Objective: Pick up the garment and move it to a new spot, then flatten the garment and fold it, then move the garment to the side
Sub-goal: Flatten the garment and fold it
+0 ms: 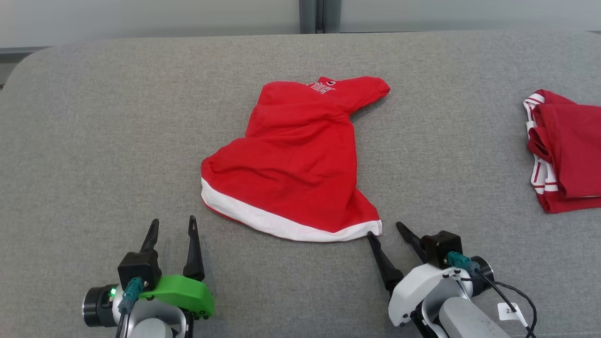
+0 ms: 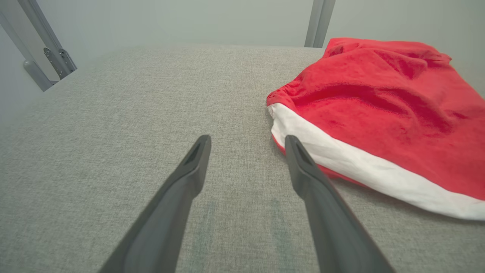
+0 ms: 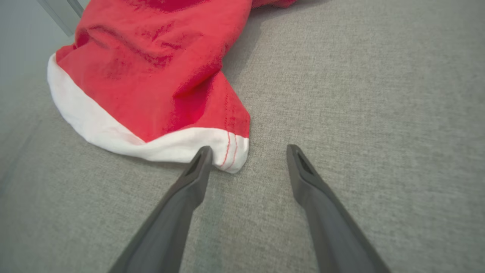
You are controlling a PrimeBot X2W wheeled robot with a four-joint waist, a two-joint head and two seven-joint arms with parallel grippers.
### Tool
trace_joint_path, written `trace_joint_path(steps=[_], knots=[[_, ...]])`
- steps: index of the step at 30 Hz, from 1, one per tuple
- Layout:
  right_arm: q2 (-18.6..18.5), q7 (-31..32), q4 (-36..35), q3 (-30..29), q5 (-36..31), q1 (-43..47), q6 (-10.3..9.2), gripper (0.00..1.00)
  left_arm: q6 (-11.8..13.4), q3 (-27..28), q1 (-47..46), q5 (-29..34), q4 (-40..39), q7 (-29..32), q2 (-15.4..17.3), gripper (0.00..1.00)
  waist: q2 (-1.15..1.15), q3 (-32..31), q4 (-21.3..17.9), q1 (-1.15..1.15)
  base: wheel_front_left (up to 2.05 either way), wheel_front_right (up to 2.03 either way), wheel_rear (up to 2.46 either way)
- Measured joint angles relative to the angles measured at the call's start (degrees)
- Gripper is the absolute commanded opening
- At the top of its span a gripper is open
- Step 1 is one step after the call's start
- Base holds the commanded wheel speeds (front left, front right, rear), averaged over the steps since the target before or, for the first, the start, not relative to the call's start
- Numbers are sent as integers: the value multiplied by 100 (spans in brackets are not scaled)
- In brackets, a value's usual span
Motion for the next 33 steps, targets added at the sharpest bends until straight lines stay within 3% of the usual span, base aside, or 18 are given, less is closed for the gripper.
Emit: trace_joint_path(steps=[7, 8, 10, 13, 22, 33], knots=[[-104, -2, 245, 338, 37, -186, 0, 100, 46, -71, -68, -85, -16, 0, 0, 100, 0, 103, 58, 0, 0, 0, 0], [-107, -2, 260, 357, 52, -203, 1, 90, 46, -87, -85, -91, -19, 0, 0, 100, 0, 116, 64, 0, 0, 0, 0], [-121, -3, 271, 391, 71, -245, 0, 44, 47, -116, -125, -109, -34, 0, 1, 100, 0, 145, 77, 0, 0, 0, 0], [-136, -12, 275, 439, 113, -286, -1, 0, 51, -141, -146, -133, -35, 0, 0, 100, 0, 184, 95, 0, 0, 0, 0], [-349, -10, 104, 315, 124, -322, 2, 0, 70, -180, -241, -210, -47, 0, 0, 100, 0, 236, 63, 0, 0, 0, 0], [-577, -9, -42, -35, -68, -197, 2, 0, -470, -477, -504, -659, 583, 0, 0, 100, 0, 255, -119, 0, 0, 0, 0]])
